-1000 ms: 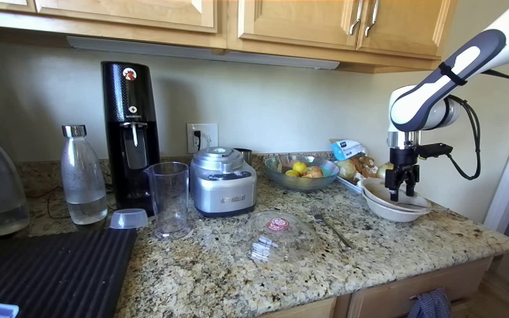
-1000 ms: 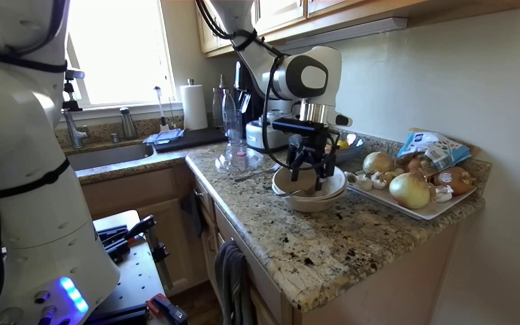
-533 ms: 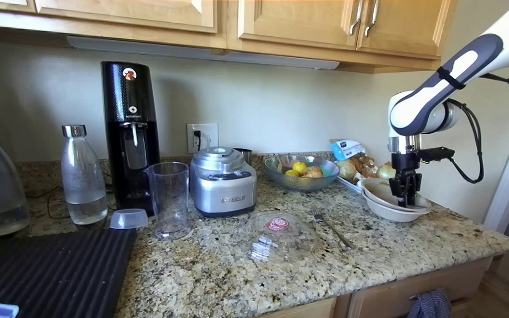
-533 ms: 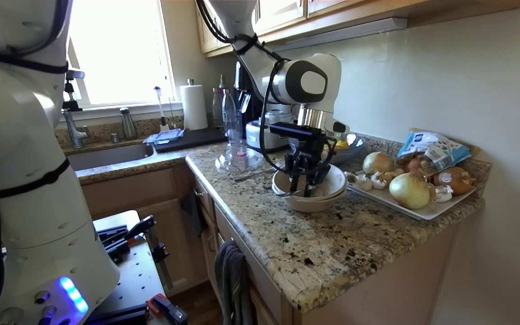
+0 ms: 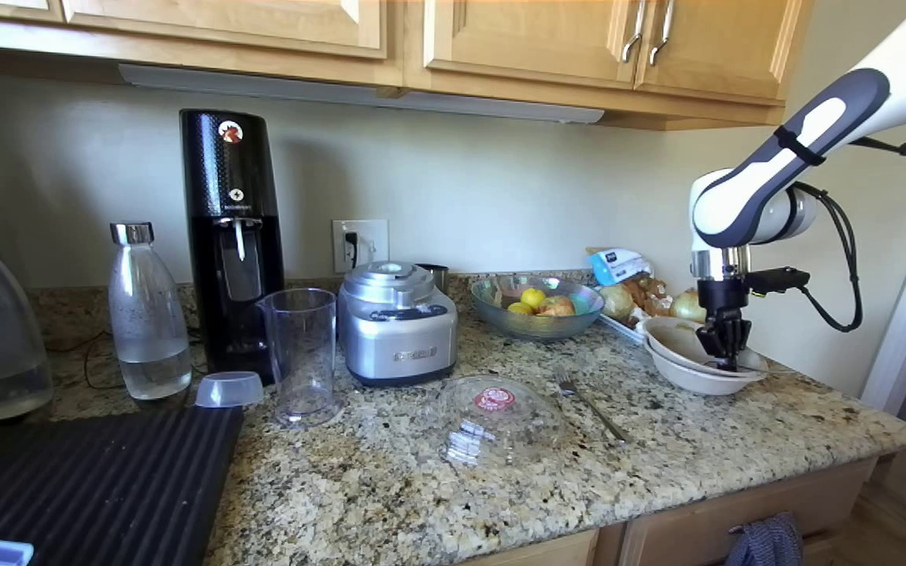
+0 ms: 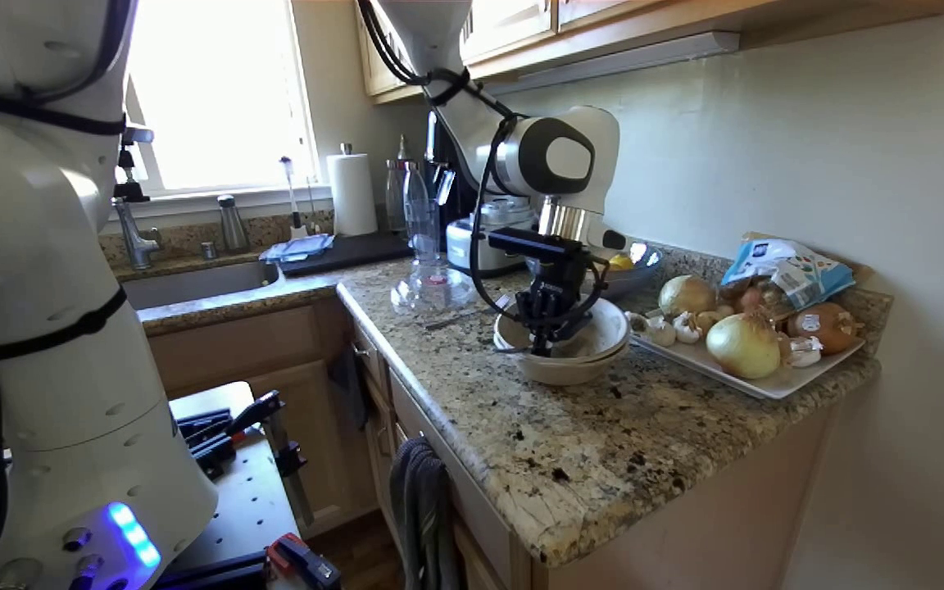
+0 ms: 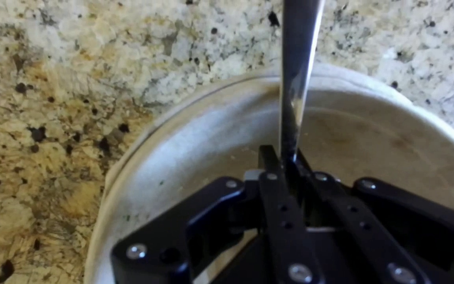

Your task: Pick up the fork and put it on the table, pick up the other fork and put it on the table then pick up the bowl and put it on the table.

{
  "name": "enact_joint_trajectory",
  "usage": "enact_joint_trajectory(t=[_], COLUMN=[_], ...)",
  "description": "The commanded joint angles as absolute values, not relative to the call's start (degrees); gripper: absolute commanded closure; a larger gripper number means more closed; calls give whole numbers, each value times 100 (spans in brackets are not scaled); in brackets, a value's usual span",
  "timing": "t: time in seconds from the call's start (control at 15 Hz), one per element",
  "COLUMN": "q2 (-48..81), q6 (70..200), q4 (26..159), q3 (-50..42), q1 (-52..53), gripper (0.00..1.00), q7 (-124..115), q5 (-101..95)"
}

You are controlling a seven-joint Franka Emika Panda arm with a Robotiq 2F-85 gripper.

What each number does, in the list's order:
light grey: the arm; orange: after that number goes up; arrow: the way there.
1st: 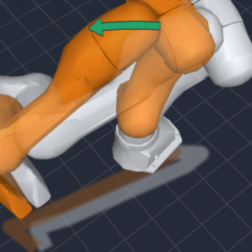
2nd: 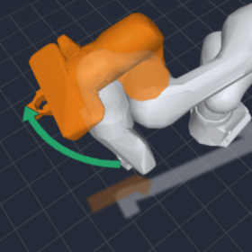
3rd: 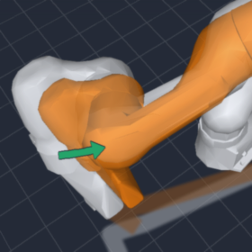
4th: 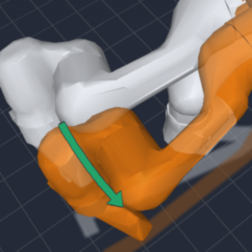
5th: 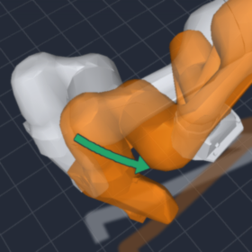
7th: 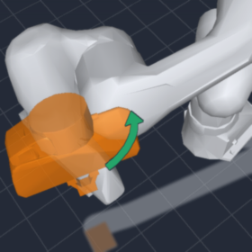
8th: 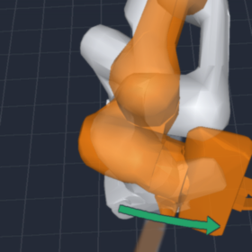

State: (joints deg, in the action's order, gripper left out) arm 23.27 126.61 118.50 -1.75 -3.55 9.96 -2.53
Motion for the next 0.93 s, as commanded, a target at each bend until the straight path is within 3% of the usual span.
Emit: enact_joint_trajectory(t=[0.0,0.87], q2=[2111,1023], q6=[12590,12795], q4=[11964,12226], q3=[-136,6], q1=[-449,-341], gripper=[92,92], q7=[1146,982], q5=[-186,470])
